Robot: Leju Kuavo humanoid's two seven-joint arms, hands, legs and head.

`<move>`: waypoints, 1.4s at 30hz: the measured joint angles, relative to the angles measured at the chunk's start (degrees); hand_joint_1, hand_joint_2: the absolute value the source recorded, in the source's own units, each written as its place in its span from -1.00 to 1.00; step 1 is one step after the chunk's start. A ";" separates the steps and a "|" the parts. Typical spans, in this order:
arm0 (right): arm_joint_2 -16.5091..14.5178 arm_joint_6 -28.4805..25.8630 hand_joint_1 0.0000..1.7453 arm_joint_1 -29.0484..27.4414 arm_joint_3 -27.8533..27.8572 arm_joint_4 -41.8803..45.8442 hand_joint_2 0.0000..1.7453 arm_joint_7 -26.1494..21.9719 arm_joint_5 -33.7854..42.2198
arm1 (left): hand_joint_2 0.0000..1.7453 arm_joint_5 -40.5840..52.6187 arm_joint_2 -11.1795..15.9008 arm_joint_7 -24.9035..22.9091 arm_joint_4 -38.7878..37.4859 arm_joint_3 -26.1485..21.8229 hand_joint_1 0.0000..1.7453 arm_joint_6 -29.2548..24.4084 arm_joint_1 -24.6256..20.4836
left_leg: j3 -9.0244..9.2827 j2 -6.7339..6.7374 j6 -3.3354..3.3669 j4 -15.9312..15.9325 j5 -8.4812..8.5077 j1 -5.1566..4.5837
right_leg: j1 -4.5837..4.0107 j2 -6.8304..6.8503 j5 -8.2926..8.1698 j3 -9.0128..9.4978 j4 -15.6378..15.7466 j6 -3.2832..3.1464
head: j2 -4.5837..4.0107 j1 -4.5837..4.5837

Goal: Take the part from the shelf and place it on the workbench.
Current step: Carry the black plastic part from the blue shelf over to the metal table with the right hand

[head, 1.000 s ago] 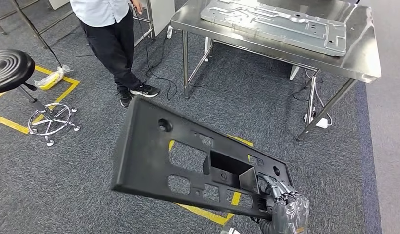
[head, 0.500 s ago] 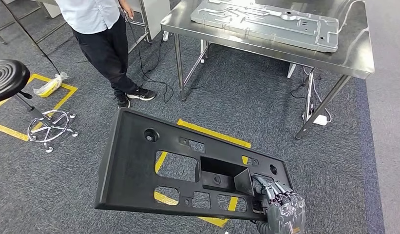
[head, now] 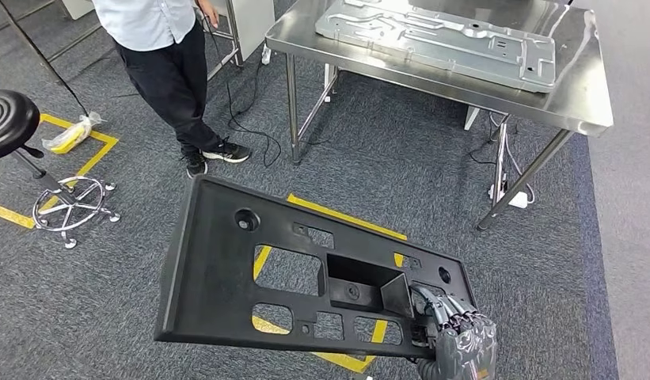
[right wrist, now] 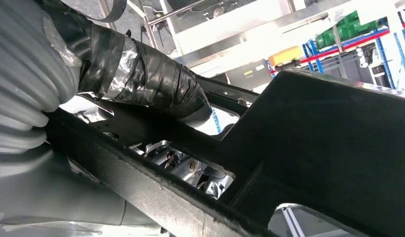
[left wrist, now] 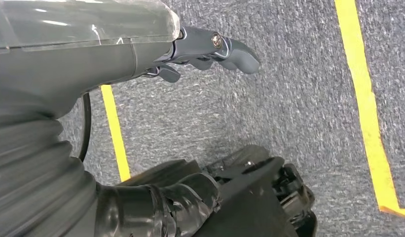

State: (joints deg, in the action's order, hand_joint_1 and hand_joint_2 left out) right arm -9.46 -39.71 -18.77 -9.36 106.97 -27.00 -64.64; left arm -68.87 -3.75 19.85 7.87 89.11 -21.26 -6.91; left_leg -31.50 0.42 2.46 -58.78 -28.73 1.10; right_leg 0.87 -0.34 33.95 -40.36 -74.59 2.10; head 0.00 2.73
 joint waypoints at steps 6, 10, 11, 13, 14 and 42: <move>0.00 0.00 1.00 0.04 0.17 -0.01 1.00 -0.08 0.11 | 1.00 0.10 -0.08 -0.01 0.00 0.00 -1.00 -0.07 -0.11 | 1.63 0.04 -1.51 0.35 -1.47 -0.21 | -0.75 0.32 -6.78 6.23 14.74 -1.37 | 0.00 -0.02; -0.11 0.00 1.00 0.04 0.38 0.02 1.00 -0.16 0.29 | 1.00 0.26 -0.08 -0.02 0.00 0.00 -1.00 -0.09 -0.32 | 1.27 0.11 -2.69 -2.14 -3.28 -0.15 | -0.32 0.14 -6.68 7.62 16.33 -2.76 | 0.00 -0.05; -0.20 0.00 1.00 0.06 0.40 0.02 1.00 -0.20 0.40 | 1.00 0.27 -0.08 -0.03 0.00 0.00 -1.00 -0.10 -0.32 | -0.37 0.04 -2.82 -5.24 -4.68 -0.07 | -0.29 0.20 -6.56 8.03 16.55 -3.10 | 0.00 -0.08; -0.38 0.00 1.00 0.12 0.44 0.00 1.00 -0.27 0.65 | 1.00 0.28 -0.07 -0.03 0.00 0.00 -1.00 -0.10 -0.21 | -4.85 0.00 -3.05 -12.64 -7.28 -0.06 | -0.46 0.24 -6.09 8.46 16.53 -3.58 | 0.00 -0.12; -0.44 0.00 1.00 0.11 0.46 -0.01 1.00 -0.27 0.76 | 1.00 0.30 -0.06 -0.04 0.00 0.00 -1.00 -0.10 -0.10 | -6.58 -0.01 -3.10 -14.94 -7.37 -0.06 | -0.55 0.16 -5.80 8.70 16.48 -3.68 | 0.00 -0.13; -0.61 0.00 1.00 0.56 0.95 -0.48 1.00 -0.85 1.85 | 1.00 0.27 0.09 0.02 0.00 0.00 -1.00 -0.48 -0.22 | 0.40 -0.31 -2.53 -8.31 -5.67 0.02 | -0.59 0.39 -6.33 7.50 15.57 -3.63 | 0.00 -0.07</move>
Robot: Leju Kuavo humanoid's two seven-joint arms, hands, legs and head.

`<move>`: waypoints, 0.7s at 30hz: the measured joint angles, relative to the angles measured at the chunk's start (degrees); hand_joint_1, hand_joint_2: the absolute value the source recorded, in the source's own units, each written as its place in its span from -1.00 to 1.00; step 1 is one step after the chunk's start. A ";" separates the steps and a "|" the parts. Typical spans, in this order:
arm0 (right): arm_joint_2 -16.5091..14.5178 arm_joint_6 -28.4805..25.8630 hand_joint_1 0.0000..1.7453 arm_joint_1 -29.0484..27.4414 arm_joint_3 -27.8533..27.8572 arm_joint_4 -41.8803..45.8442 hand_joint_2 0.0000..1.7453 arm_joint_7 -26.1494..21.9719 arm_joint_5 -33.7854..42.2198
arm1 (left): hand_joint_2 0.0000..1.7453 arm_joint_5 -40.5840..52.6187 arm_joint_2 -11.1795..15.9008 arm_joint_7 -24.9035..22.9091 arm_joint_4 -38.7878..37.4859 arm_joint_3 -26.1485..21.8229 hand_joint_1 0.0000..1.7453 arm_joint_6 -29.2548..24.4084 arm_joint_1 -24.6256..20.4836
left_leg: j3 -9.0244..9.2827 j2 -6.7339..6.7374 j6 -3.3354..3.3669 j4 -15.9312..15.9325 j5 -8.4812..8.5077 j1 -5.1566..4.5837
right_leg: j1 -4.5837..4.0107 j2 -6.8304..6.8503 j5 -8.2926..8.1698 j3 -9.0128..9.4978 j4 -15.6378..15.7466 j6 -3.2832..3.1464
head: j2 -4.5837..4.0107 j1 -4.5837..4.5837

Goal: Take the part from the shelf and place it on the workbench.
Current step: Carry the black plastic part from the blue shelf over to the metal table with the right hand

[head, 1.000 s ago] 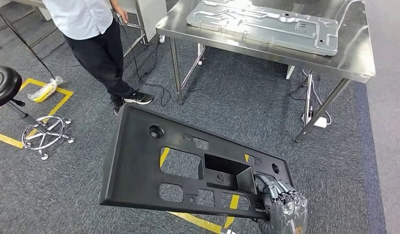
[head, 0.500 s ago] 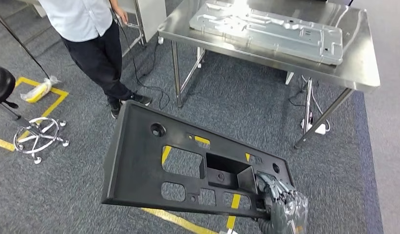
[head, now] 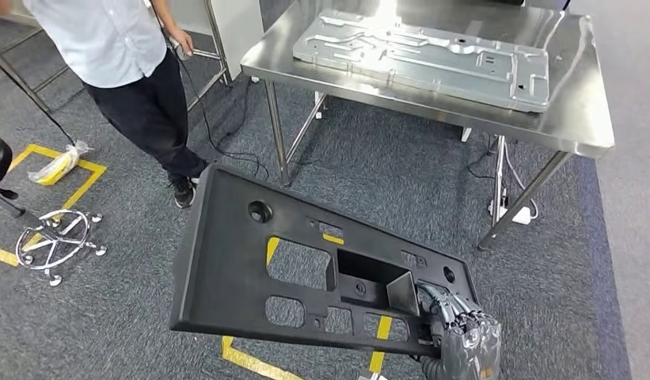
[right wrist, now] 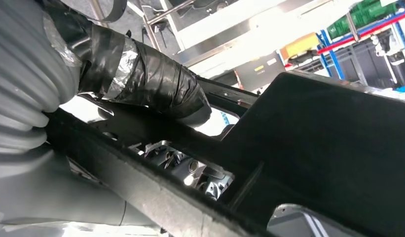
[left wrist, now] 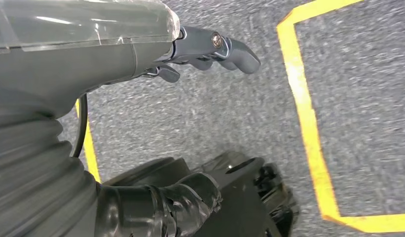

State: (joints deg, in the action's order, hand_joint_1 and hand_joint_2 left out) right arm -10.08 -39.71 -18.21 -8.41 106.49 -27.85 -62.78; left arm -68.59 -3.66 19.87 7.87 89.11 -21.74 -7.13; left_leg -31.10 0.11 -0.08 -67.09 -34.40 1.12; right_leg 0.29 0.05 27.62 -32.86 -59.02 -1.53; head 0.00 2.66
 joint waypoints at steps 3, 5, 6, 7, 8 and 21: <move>-0.05 0.00 1.00 -0.04 0.02 -0.03 1.00 -0.10 0.06 | 1.00 -0.12 0.05 0.00 0.00 0.00 -1.00 -0.10 0.19 | -5.85 0.00 -0.18 -6.85 -3.01 0.00 | -0.23 -0.21 1.02 0.99 -0.01 -0.33 | 0.00 -0.04; -0.07 0.00 1.00 -0.05 0.02 -0.06 1.00 -0.14 0.14 | 1.00 -0.22 0.08 0.00 0.00 0.00 -1.00 -0.14 0.40 | -6.04 0.00 0.03 -3.26 0.22 -0.03 | -0.35 -0.42 1.92 2.20 -0.02 -0.21 | 0.00 -0.04; -0.10 0.00 1.00 -0.05 0.02 -0.07 1.00 -0.17 0.20 | 1.00 -0.26 0.11 0.00 0.00 0.00 -1.00 -0.16 0.46 | -5.27 0.01 0.31 0.40 3.20 -0.09 | -0.37 -0.45 2.42 2.75 -0.01 -0.07 | 0.00 -0.03; -0.15 0.01 1.00 -0.03 0.02 -0.09 1.00 -0.22 0.25 | 1.00 -0.29 0.19 -0.01 -0.01 0.00 -1.00 -0.19 0.49 | -4.60 0.04 0.56 3.38 4.91 -0.29 | -0.44 -0.47 2.89 3.27 -0.07 0.17 | 0.00 0.01; -0.22 0.01 1.00 -0.01 0.02 -0.11 1.00 -0.28 0.29 | 1.00 -0.31 0.25 -0.02 -0.01 0.00 -1.00 -0.21 0.44 | -4.10 -0.01 0.85 5.47 5.89 -0.49 | -0.49 -0.50 3.32 3.57 -0.09 0.49 | 0.00 -0.01; -0.42 -0.02 1.00 0.01 0.17 -0.18 1.00 -0.48 0.39 | 1.00 -0.48 0.36 -0.01 -0.02 0.00 -1.00 -0.29 0.57 | 1.12 -0.29 2.67 8.15 4.40 -0.26 | 0.49 -0.28 3.86 -4.88 -9.18 3.45 | 0.00 0.09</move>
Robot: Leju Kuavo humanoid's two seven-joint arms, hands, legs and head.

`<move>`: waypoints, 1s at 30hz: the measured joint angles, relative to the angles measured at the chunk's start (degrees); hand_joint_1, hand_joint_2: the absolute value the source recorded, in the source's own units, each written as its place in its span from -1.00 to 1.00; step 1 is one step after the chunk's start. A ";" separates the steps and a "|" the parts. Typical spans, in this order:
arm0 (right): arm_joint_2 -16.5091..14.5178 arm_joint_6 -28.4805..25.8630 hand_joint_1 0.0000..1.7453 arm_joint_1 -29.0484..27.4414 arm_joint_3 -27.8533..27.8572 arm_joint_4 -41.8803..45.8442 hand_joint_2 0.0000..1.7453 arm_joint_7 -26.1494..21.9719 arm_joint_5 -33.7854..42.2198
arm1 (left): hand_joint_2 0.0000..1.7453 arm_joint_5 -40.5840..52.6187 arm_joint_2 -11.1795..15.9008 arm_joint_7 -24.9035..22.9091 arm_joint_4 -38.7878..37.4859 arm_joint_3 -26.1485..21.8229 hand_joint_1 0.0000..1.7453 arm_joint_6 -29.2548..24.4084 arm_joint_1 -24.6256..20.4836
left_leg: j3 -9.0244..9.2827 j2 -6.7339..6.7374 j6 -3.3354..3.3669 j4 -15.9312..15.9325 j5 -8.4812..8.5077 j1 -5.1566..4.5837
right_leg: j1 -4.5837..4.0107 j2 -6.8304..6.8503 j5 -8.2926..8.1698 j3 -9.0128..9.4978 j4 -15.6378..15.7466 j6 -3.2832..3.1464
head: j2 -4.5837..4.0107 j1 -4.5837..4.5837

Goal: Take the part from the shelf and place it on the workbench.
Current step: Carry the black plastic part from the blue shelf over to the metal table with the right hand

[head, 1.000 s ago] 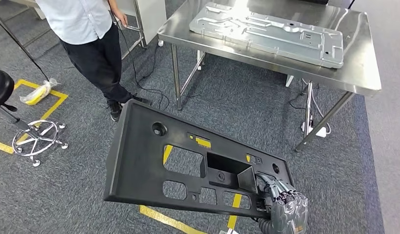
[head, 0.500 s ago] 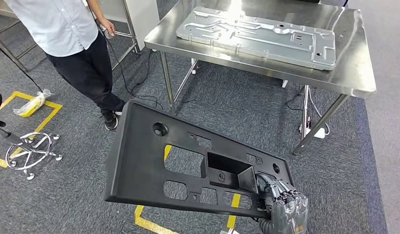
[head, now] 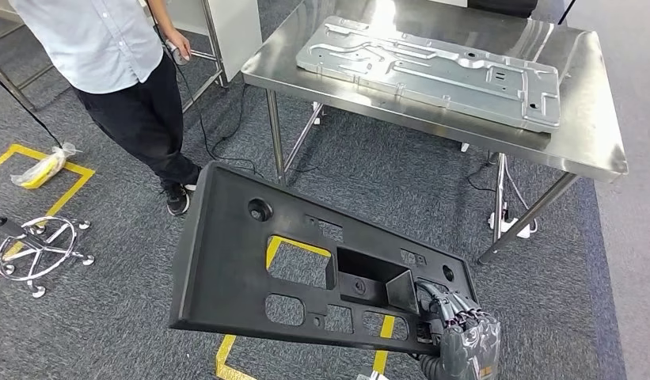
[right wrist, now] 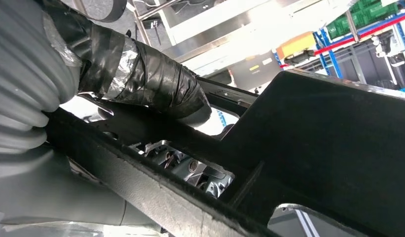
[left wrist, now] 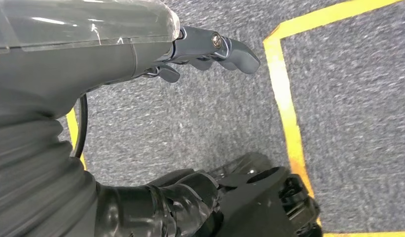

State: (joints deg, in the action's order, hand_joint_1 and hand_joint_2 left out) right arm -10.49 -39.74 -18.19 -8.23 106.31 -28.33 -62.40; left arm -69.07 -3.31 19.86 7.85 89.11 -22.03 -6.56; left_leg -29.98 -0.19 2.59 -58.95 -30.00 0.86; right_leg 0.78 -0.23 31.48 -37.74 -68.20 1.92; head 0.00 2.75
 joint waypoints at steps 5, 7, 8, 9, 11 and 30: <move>-0.03 0.00 1.00 -0.14 0.15 -0.13 1.00 -0.31 0.08 | 1.00 0.11 -0.03 0.02 0.00 0.00 -1.00 0.02 -0.16 | 2.07 -0.06 -1.60 -0.18 -1.27 -0.20 | -0.80 0.17 -3.36 2.56 7.66 -2.03 | 0.00 0.04; -0.09 0.00 1.00 -0.19 0.31 -0.13 1.00 -0.48 0.14 | 1.00 0.17 -0.03 0.03 0.00 0.00 -1.00 0.02 -0.23 | 1.78 -0.02 -2.13 -2.42 -1.22 -0.20 | -0.51 0.18 -4.17 3.80 8.37 -2.76 | 0.00 -0.02; -0.14 0.00 1.00 -0.16 0.37 -0.13 1.00 -0.55 0.17 | 1.00 0.18 -0.02 0.03 0.00 0.00 -1.00 0.01 -0.31 | 0.67 -0.03 -2.29 -4.57 -1.72 -0.17 | -0.37 0.23 -4.06 4.40 8.59 -3.04 | 0.00 -0.04; -0.22 0.00 1.00 -0.15 0.41 -0.13 1.00 -0.61 0.21 | 1.00 0.18 -0.02 0.03 0.00 0.00 -1.00 0.01 -0.39 | -1.08 -0.02 -2.39 -7.50 -2.87 -0.12 | -0.35 0.29 -3.89 4.76 8.75 -3.27 | 0.00 -0.07; -0.37 0.00 1.00 -0.17 0.54 -0.13 1.00 -0.70 0.27 | 1.00 0.21 -0.02 0.03 0.00 0.00 -1.00 0.01 -0.42 | -5.27 -0.02 -2.74 -13.48 -6.11 -0.11 | -0.46 0.28 -3.40 5.10 8.76 -3.64 | 0.00 -0.10; -0.74 0.00 1.00 -0.40 1.08 -0.13 1.00 -1.03 0.43 | 1.00 0.46 -0.04 -0.06 0.00 0.00 -1.00 -0.11 -0.03 | -0.77 -0.07 0.37 -0.35 0.30 -0.20 | -0.17 0.03 -0.38 -1.68 -3.17 -0.50 | 0.00 0.02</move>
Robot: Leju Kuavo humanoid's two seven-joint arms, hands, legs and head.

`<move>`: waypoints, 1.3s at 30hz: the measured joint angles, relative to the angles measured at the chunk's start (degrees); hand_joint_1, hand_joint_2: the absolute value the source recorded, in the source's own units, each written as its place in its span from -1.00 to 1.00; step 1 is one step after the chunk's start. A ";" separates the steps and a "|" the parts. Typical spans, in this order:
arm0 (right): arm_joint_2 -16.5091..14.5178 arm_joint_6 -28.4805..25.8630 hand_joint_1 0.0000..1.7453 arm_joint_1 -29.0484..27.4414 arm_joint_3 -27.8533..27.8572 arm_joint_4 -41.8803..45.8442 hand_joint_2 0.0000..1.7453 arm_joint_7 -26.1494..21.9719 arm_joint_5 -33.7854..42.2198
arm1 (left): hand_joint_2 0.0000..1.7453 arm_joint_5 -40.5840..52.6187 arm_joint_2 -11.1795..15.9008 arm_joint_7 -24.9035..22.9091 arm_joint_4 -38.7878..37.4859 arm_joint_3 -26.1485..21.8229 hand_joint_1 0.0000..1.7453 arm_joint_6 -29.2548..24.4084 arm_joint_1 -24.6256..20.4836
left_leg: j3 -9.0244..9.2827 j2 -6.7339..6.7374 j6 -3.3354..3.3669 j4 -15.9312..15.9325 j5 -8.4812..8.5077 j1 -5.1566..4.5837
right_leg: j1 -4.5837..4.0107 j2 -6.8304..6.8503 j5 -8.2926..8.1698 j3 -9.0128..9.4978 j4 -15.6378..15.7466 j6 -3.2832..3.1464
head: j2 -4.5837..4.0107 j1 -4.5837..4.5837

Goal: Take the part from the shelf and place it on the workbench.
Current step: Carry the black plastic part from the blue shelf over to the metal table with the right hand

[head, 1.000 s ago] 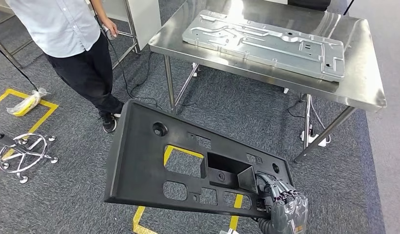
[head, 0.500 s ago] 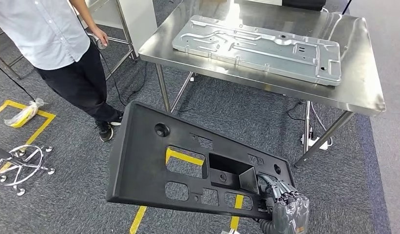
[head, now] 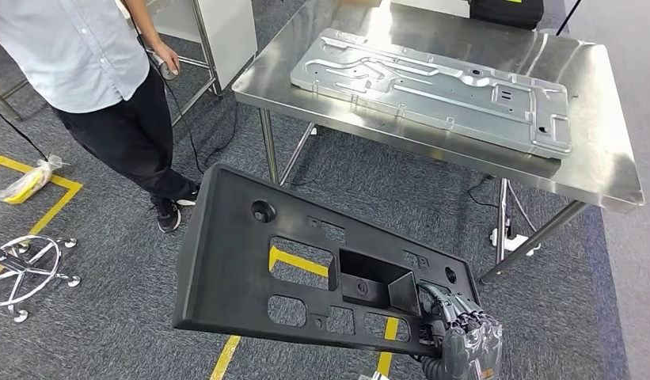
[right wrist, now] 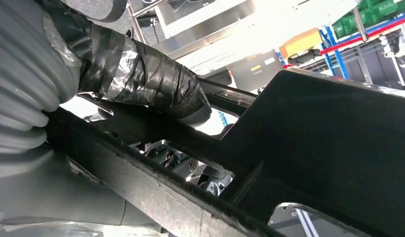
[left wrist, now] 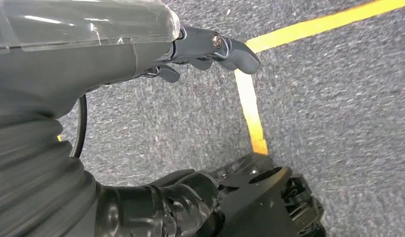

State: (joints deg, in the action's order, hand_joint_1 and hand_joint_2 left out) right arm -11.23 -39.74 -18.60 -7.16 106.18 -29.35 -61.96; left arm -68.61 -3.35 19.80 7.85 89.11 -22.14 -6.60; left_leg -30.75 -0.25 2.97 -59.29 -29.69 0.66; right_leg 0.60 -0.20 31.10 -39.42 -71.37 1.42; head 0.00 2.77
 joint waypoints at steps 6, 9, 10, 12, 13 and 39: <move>-0.02 0.00 1.00 0.08 0.09 0.01 1.00 0.03 -0.08 | 1.00 -0.02 -0.11 0.08 0.00 0.00 -1.00 0.01 -0.32 | 1.90 0.01 -1.50 0.75 -1.83 -0.16 | -0.88 0.07 -4.26 4.61 11.49 -1.67 | 0.00 -0.02; -0.06 0.00 1.00 0.10 0.10 0.01 1.00 0.09 -0.29 | 1.00 0.02 -0.13 0.09 0.00 0.00 -1.00 -0.01 -0.53 | 1.67 0.18 -2.24 -1.80 -3.59 -0.21 | -0.23 0.12 -3.97 6.41 13.02 -2.33 | 0.00 -0.16; -0.08 0.00 1.00 0.14 0.09 0.00 1.00 0.13 -0.37 | 1.00 0.05 -0.12 0.09 0.00 0.00 -1.00 -0.01 -0.55 | 0.01 0.18 -2.38 -4.97 -4.91 -0.08 | -0.13 0.23 -3.73 7.02 13.29 -2.55 | 0.00 -0.23; -0.11 0.00 1.00 0.22 0.09 0.00 1.00 0.21 -0.41 | 1.00 0.13 -0.11 0.08 0.00 0.00 -1.00 0.01 -0.49 | -4.79 0.18 -2.70 -12.49 -7.26 0.01 | -0.10 0.31 -3.02 7.78 13.35 -2.83 | 0.00 -0.32; -0.11 0.00 1.00 0.21 0.10 0.00 1.00 0.25 -0.42 | 1.00 0.17 -0.10 0.08 0.00 0.00 -1.00 0.01 -0.38 | -6.65 0.19 -2.83 -14.62 -7.17 0.04 | -0.11 0.25 -2.62 8.19 13.33 -2.83 | 0.00 -0.33; -1.04 -0.01 1.00 0.43 1.81 1.97 1.00 -0.53 2.31 | 1.00 0.79 -0.68 -0.17 0.00 0.01 -1.00 0.00 -0.64 | 2.52 0.05 -2.01 -0.66 -3.91 -0.19 | -0.49 -0.08 -4.36 5.06 12.26 -2.47 | 0.00 -0.25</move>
State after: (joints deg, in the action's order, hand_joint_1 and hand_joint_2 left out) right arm -12.28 -39.75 -18.16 -5.34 108.15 -29.88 -59.66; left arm -67.82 -4.03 19.63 7.85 89.12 -22.14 -7.24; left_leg -28.23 -0.20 0.96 -59.96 -33.60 0.47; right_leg 0.11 -0.28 26.74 -34.36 -59.11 -1.05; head 0.00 2.52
